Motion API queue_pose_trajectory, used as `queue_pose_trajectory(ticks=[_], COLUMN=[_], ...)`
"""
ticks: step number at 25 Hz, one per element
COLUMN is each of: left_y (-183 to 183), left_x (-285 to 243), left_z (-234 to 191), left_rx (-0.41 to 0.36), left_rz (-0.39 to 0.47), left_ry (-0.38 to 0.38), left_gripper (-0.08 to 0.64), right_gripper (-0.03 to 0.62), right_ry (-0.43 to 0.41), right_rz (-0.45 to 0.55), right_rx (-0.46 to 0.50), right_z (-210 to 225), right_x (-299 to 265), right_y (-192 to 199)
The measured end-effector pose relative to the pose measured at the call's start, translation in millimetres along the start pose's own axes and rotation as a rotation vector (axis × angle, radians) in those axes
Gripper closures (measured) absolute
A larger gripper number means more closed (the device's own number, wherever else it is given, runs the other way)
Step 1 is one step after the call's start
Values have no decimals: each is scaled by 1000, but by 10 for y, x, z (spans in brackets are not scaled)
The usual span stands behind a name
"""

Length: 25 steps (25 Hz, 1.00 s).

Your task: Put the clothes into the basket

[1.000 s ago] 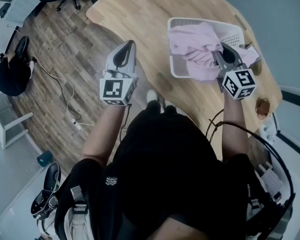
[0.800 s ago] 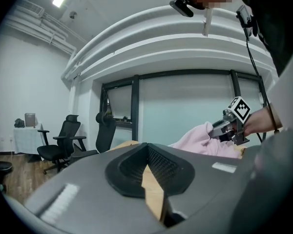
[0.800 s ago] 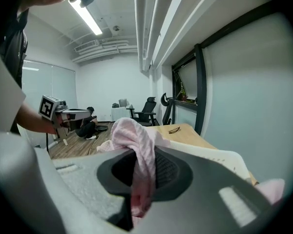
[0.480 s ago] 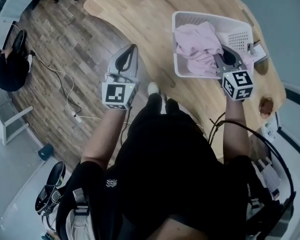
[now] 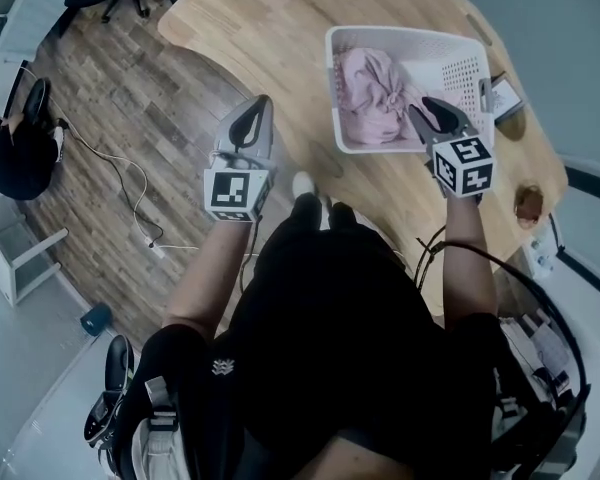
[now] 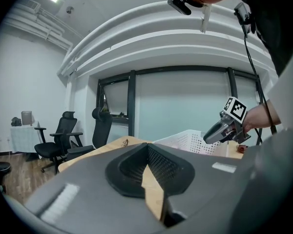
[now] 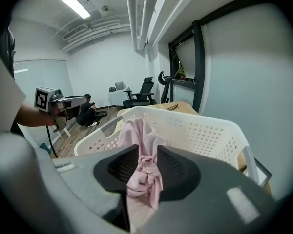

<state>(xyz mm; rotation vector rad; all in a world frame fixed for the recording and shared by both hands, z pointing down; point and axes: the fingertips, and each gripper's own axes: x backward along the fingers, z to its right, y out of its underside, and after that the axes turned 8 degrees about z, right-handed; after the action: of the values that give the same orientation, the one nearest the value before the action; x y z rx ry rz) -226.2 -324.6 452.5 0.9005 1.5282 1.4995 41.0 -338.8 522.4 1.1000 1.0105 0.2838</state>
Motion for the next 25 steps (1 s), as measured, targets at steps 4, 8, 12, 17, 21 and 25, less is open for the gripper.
queue_pose_trajectory(ticks=[4, 8, 12, 17, 21, 25], left_y=[-132, -289, -466, -738, -938, -1081], left_x=[-20, -38, -54, -61, -16, 23], left_z=[60, 130, 246, 375, 495, 581], left_rx=[-14, -19, -25, -35, -78, -85], left_rz=[20, 45, 75, 124, 157, 187], left_ry=[7, 14, 32, 54, 79, 95], left_gripper=[552, 552, 552, 552, 552, 552], right_gripper=[482, 482, 482, 482, 500, 510], right_ry=[14, 63, 87, 153, 259, 278], right_rz=[98, 279, 381, 477, 594, 628], right_rx=[-12, -41, -18, -31, -49, -79], right_z=[14, 73, 69, 146, 232, 253], right_x=[151, 417, 699, 1057, 1470, 1716], right_y=[-156, -469, -645, -715, -762, -686])
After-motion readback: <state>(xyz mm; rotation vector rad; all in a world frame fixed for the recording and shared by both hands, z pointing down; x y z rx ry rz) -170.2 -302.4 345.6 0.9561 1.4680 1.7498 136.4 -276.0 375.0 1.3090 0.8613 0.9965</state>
